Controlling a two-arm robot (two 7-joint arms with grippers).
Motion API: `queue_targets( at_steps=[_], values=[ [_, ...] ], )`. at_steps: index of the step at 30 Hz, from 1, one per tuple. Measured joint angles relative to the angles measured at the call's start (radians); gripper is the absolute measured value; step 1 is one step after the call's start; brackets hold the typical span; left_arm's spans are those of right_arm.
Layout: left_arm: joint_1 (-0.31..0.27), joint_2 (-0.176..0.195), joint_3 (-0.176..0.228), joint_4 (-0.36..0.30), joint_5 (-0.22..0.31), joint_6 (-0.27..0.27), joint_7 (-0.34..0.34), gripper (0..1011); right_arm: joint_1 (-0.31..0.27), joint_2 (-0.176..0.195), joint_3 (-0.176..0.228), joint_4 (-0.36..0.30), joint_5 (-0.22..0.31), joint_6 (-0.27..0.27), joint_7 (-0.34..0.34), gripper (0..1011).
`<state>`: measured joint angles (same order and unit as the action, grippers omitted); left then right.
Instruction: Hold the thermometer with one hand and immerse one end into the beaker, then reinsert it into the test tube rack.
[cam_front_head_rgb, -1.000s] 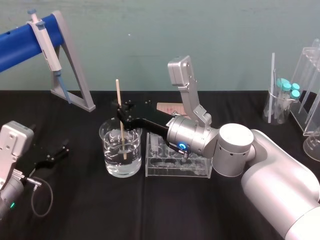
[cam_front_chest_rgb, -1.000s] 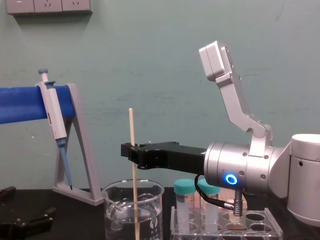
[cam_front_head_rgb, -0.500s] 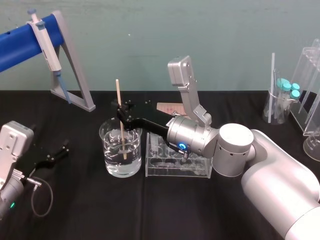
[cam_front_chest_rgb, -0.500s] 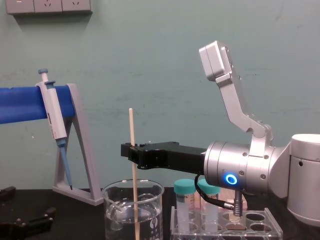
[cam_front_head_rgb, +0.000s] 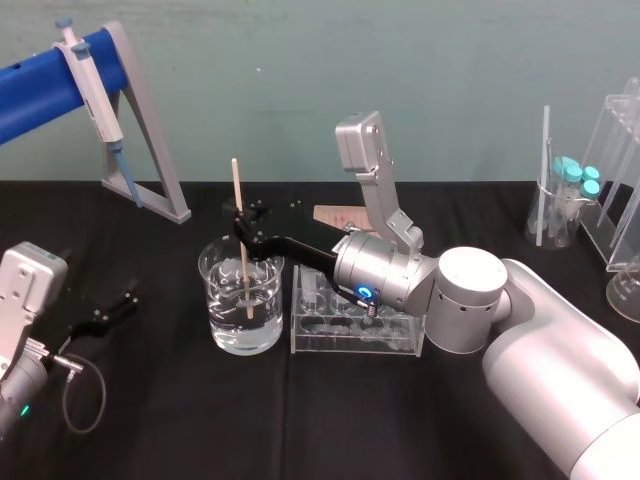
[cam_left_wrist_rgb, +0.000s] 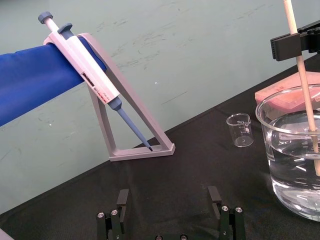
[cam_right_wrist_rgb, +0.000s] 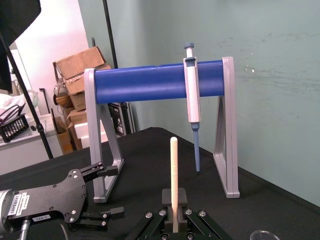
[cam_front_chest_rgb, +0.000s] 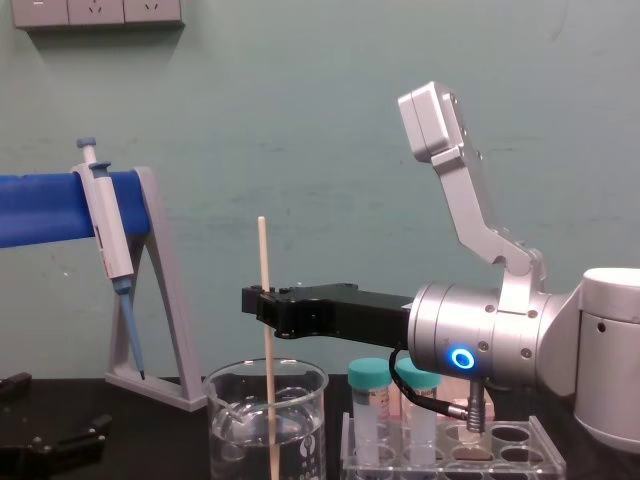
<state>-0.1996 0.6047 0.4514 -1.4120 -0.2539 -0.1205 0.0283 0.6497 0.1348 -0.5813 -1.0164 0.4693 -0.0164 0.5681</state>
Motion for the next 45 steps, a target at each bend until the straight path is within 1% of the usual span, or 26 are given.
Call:
queue_targets(
  at_steps=[45],
  values=[
    [0.0, 0.0, 0.0, 0.0, 0.0, 0.0, 0.0, 1004, 0.0, 0.0, 0.0, 0.0, 0.0, 0.0, 0.0, 47]
  ],
)
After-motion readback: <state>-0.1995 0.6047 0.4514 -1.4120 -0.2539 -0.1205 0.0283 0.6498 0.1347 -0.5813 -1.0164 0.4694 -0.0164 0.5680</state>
